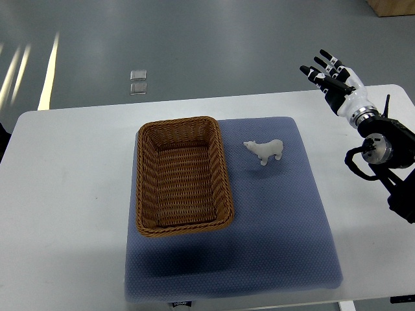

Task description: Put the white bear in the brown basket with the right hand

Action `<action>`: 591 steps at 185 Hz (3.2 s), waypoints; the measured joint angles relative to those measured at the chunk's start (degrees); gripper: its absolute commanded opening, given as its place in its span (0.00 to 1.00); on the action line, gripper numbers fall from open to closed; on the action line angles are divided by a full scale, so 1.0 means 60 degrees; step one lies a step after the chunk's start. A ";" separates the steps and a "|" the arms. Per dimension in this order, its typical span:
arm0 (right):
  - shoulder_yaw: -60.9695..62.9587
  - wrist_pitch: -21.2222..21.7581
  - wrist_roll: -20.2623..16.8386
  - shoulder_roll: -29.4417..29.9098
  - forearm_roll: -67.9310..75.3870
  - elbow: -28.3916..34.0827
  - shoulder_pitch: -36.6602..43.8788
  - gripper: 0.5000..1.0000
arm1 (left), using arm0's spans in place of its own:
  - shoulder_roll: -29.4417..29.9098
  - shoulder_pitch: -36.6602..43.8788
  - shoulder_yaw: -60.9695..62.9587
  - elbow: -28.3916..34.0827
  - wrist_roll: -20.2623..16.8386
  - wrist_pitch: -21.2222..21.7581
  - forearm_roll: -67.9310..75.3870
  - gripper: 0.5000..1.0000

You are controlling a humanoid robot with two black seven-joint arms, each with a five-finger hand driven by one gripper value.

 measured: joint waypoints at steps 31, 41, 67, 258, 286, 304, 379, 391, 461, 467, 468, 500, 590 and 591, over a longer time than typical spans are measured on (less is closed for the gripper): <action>-0.0070 0.0468 -0.0012 -0.0115 -0.0435 0.0003 0.0070 0.85 | 0.0000 0.0000 0.0008 -0.0023 0.0000 0.0004 0.0000 1.00; -0.0074 0.0627 -0.0012 -0.0122 -0.0665 0.0011 0.0082 0.85 | 0.0000 0.0000 0.0006 -0.0023 0.0001 0.0004 0.0000 1.00; -0.0119 0.1037 -0.0012 -0.0151 -0.1397 0.0016 0.0150 0.85 | 0.0000 0.0000 0.0002 -0.0015 0.0003 0.0004 0.0000 1.00; -0.3859 0.3209 0.0049 -0.1419 -1.1412 0.0587 0.1815 0.85 | 0.0000 0.0000 0.0010 -0.0012 0.0003 0.0004 0.0001 1.00; -0.4399 0.3023 0.0013 -0.1325 -1.1585 0.0587 0.2020 0.84 | 0.0000 0.0000 0.0010 -0.0012 0.0003 0.0004 0.0002 1.00; -0.4652 0.2866 -0.0005 -0.1293 -1.1601 0.0587 0.2074 0.83 | 0.0000 0.0000 0.0010 -0.0012 0.0003 0.0004 0.0002 1.00; -0.5163 0.2548 -0.0027 -0.1195 -1.2081 0.0437 0.2240 0.67 | 0.0000 0.0000 0.0010 -0.0012 0.0003 0.0004 0.0002 1.00; -0.5277 0.2541 -0.0027 -0.1194 -1.2163 0.0405 0.2256 0.63 | 0.0000 0.0000 0.0010 -0.0012 0.0003 0.0004 0.0002 1.00; -0.5482 0.2539 -0.0240 -0.1063 -1.2409 0.0232 0.2272 0.38 | 0.0000 0.0000 0.0010 -0.0012 0.0003 0.0004 0.0002 1.00; -0.5483 0.2539 -0.0243 -0.1042 -1.2443 0.0217 0.2278 0.32 | 0.0000 0.0000 0.0010 -0.0012 0.0003 0.0004 0.0002 1.00; -0.5483 0.2539 -0.0243 -0.1039 -1.2448 0.0214 0.2280 0.31 | 0.0000 0.0000 0.0010 -0.0012 0.0003 0.0004 0.0002 1.00; -0.5483 0.2565 -0.0353 -0.1005 -1.2555 0.0176 0.2282 0.02 | 0.0000 0.0000 0.0009 -0.0012 0.0003 0.0004 0.0002 1.00; -0.5437 0.2507 -0.0486 -0.1075 -1.2434 0.0269 0.3045 0.00 | 0.0000 0.0000 0.0009 -0.0012 0.0003 0.0004 0.0002 1.00; -0.5436 0.2507 -0.0484 -0.1077 -1.2431 0.0273 0.3063 0.00 | 0.0000 0.0000 0.0009 -0.0012 0.0003 0.0004 0.0002 1.00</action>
